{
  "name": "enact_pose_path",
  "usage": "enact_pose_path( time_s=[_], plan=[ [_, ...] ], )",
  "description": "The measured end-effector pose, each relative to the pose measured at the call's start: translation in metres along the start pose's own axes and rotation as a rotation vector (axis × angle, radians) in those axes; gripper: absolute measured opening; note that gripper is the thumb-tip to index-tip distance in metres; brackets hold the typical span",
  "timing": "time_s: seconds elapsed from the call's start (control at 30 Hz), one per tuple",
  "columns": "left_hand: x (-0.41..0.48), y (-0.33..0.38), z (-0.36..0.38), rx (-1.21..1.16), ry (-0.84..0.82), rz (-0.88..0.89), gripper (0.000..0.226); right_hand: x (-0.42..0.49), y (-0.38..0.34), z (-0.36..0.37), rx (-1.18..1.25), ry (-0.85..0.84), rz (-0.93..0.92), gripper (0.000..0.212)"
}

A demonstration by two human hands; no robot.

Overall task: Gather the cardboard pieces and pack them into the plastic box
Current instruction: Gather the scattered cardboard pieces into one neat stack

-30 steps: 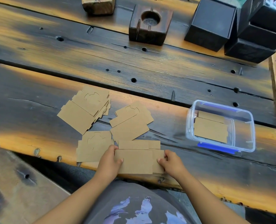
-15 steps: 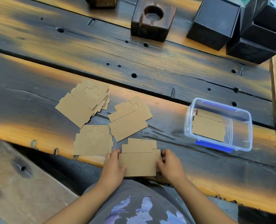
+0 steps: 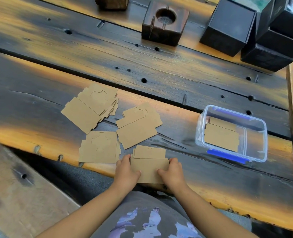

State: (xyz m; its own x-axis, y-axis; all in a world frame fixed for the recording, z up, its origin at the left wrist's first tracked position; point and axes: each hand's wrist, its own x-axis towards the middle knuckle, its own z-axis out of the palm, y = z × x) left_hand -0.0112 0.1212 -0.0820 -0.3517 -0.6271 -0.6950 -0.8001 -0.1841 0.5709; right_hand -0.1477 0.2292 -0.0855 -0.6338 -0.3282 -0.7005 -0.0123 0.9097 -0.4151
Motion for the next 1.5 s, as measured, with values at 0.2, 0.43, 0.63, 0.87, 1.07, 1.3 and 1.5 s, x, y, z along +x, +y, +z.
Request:
enact_pose_path(
  time_s=[0.2, 0.43, 0.63, 0.87, 1.07, 1.3, 1.5],
  plan=[
    [0.005, 0.004, -0.009, -0.241, -0.098, -0.249, 0.055, 0.007, 0.007, -0.007, -0.097, -0.006, 0.026, 0.055],
    [0.014, 0.008, -0.036, -0.158, -0.16, -0.152, 0.021, 0.006, -0.002, -0.02, -0.123, -0.072, -0.036, 0.041],
    [0.034, 0.014, -0.061, -0.095, -0.103, 0.001, 0.033, 0.019, -0.044, -0.032, -0.149, 0.001, -0.203, 0.036],
    [0.062, 0.029, -0.07, -0.107, 0.079, -0.01, 0.025, 0.054, -0.1, -0.036, -0.293, 0.09, -0.392, 0.041],
    [0.08, 0.041, -0.072, 0.011, 0.2, -0.039, 0.016, 0.084, -0.128, -0.03, -0.314, 0.066, -0.4, 0.042],
    [0.093, 0.038, -0.07, 0.0, 0.241, -0.106, 0.028, 0.1, -0.139, -0.021, -0.321, 0.013, -0.348, 0.053],
    [0.094, 0.042, -0.067, -0.05, 0.181, -0.126, 0.031, 0.1, -0.138, -0.018, -0.324, 0.006, -0.324, 0.052]
  ],
)
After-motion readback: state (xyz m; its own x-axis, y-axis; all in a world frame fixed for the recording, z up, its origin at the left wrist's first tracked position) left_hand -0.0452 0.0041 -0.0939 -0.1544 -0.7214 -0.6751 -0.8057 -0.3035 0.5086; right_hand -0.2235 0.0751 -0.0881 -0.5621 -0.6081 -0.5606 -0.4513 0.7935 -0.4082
